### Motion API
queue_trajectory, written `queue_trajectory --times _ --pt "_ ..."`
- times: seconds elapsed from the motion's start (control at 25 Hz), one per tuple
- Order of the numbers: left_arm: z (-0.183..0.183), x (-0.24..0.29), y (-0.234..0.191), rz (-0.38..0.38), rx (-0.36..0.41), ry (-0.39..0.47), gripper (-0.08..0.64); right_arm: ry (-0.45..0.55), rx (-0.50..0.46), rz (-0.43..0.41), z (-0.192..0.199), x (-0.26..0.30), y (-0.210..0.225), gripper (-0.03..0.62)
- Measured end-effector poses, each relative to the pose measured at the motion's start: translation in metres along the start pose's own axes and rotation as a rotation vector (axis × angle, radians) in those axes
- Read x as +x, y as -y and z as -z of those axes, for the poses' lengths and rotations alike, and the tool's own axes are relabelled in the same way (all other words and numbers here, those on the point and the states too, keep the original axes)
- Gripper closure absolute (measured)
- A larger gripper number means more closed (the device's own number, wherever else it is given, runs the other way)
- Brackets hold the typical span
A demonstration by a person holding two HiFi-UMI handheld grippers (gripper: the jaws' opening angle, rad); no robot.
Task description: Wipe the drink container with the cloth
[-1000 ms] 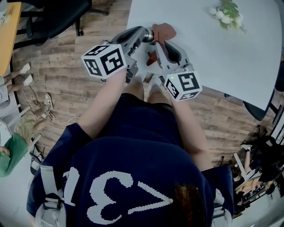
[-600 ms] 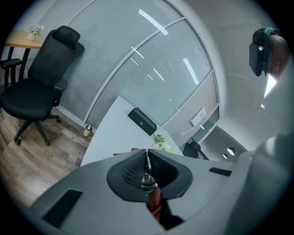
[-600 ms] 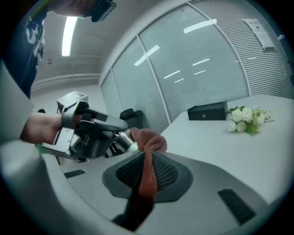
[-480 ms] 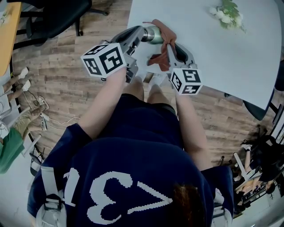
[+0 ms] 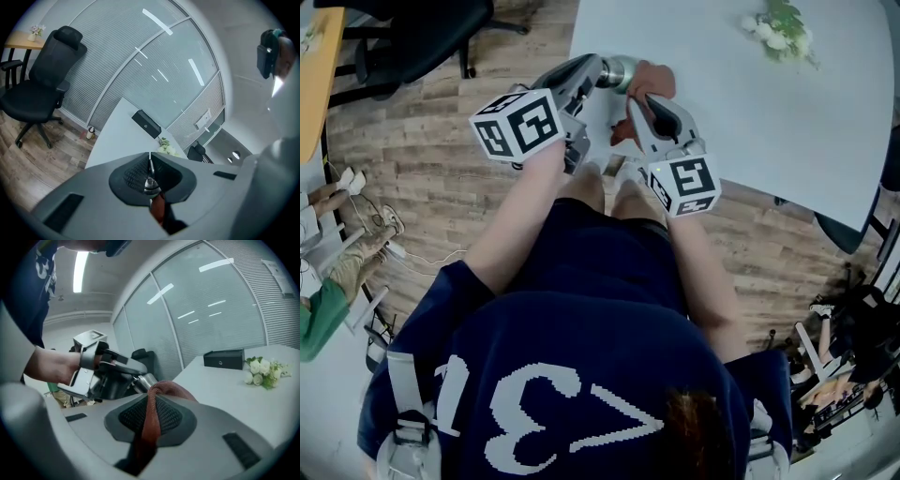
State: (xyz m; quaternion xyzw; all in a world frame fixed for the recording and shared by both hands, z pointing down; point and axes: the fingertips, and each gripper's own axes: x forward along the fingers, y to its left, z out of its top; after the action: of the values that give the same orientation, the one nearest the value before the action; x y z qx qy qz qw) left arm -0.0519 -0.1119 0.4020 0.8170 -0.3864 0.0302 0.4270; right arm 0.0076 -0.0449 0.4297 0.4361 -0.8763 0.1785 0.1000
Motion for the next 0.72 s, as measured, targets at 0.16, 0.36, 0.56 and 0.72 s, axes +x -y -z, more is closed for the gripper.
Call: queue_trajectory --times 0.16,0.36,0.56,0.72 --pt "-0.001 -0.001 0.003 0.003 0.009 -0.002 0.537 0.079 -0.06 -0.077 -0.032 0.006 -0.03 0.537" --pt "-0.001 0.0 0.002 0.007 0.002 -0.002 0.537 0.01 -0.058 -0.043 -0.005 0.0 -0.017 0.537" --pt "0.0 0.0 0.005 0.015 0.006 -0.004 0.537 -0.098 -0.002 0.072 0.04 -0.009 0.031 0.537" --pt "0.002 0.002 0.006 0.022 0.007 -0.01 0.537 -0.174 0.053 0.122 0.066 -0.006 0.051 0.537"
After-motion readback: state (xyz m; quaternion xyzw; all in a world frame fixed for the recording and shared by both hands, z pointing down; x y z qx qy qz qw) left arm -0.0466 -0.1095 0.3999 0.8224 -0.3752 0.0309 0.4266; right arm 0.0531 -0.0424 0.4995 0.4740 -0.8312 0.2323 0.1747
